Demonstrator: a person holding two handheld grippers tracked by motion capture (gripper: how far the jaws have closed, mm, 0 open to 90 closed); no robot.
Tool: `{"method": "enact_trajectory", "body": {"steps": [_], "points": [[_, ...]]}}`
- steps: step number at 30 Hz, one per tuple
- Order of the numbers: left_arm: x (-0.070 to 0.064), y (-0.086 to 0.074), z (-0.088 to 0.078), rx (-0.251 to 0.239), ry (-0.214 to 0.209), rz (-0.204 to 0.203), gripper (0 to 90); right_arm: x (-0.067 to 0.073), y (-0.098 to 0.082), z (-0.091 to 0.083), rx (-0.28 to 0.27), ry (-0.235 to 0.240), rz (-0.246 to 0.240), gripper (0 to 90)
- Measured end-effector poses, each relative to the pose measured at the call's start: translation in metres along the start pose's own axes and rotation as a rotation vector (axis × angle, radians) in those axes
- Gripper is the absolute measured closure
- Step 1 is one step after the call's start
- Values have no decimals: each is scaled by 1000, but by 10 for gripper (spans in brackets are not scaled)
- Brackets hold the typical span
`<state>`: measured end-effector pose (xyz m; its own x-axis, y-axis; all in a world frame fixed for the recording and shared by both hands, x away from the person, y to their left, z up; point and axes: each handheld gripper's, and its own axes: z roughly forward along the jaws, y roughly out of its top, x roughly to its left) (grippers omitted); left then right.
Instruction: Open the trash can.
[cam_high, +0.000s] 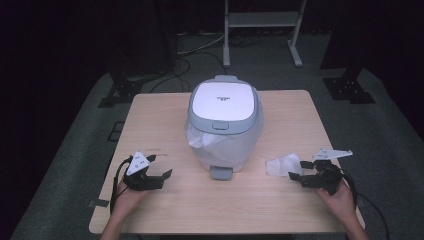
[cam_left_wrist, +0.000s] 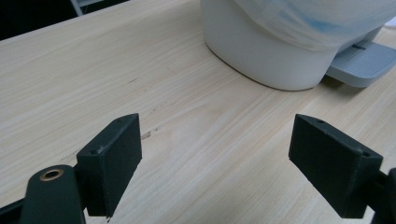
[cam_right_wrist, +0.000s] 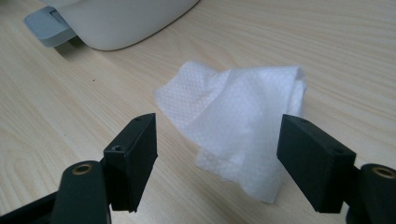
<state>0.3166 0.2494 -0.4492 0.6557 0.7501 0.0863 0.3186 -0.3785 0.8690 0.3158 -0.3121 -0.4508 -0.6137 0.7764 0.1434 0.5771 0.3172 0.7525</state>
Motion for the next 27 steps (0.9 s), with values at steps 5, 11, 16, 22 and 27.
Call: {"method": "enact_trajectory", "body": {"steps": [5,11,16,22,27], "points": [[-2,2,-2,-5,11,1,161,-4,0,0,-5,10,9,277],[-3,10,-6,-23,3,0,162,-2,2,-1,-11,5,10,277],[-5,20,-6,-28,-8,13,163,-1,2,1,3,-3,7,277],[-7,33,-13,-22,-32,39,225,0,1,0,4,-9,2,277],[-5,46,-24,-29,-40,50,265,0,2,-1,-1,-15,2,277]]}}
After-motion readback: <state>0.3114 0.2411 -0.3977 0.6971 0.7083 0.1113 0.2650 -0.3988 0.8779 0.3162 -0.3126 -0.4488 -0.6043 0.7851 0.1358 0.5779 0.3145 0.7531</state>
